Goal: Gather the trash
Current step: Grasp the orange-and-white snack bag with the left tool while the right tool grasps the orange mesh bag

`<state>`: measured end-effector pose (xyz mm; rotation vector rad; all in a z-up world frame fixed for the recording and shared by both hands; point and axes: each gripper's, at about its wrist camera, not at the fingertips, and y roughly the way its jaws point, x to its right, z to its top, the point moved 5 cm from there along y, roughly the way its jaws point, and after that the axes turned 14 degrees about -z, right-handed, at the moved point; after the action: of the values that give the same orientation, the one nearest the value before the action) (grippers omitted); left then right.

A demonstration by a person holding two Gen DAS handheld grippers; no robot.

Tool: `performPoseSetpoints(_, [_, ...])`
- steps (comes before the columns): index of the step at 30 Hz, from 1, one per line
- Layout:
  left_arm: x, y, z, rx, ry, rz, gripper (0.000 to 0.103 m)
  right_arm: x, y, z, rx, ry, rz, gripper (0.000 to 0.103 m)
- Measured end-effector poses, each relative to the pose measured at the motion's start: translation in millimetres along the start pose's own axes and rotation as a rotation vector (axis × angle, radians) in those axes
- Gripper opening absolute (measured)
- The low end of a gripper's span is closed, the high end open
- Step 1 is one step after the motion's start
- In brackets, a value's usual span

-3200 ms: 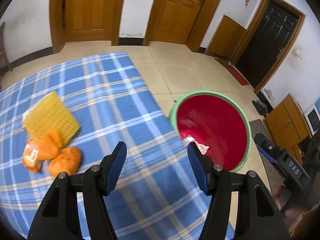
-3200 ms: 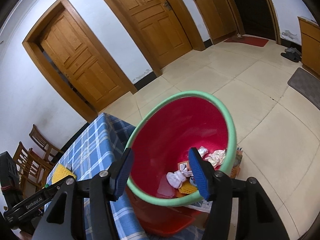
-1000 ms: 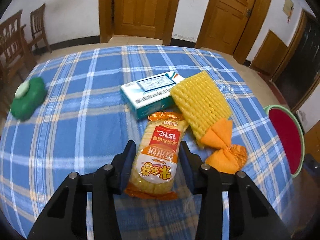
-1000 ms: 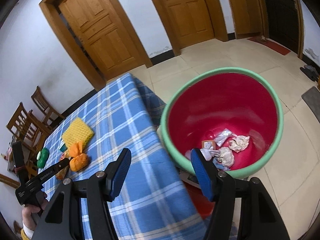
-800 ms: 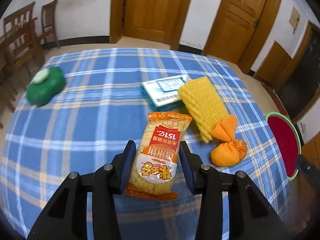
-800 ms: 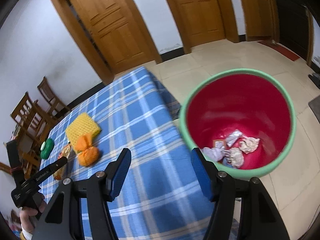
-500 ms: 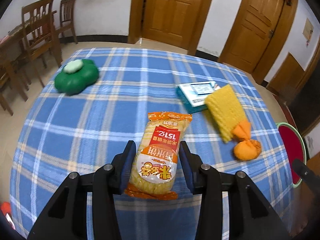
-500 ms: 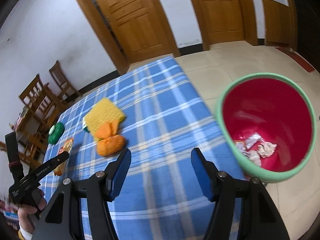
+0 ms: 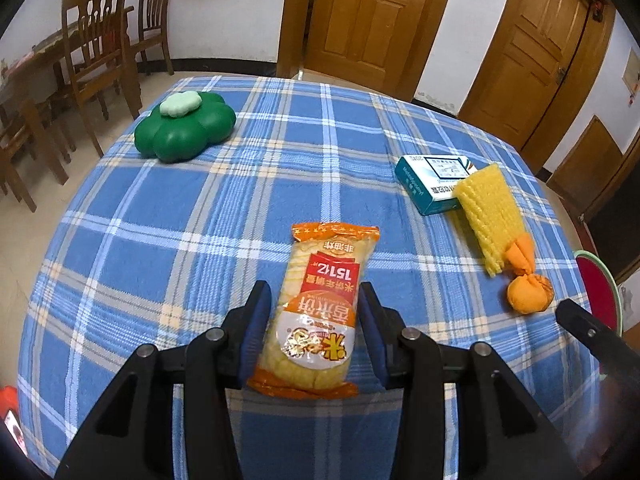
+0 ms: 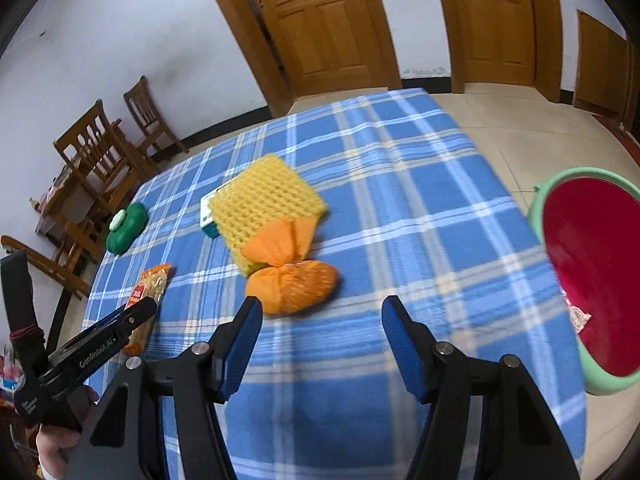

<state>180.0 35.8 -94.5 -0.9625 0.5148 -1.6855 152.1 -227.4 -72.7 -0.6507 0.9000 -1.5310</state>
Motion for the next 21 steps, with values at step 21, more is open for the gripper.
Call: performPoseSetpoints(21, [10,6,-3,0.025,0.088,0.048,0.054,-26,18,0,0.046,-0.092,-0.050,0.051])
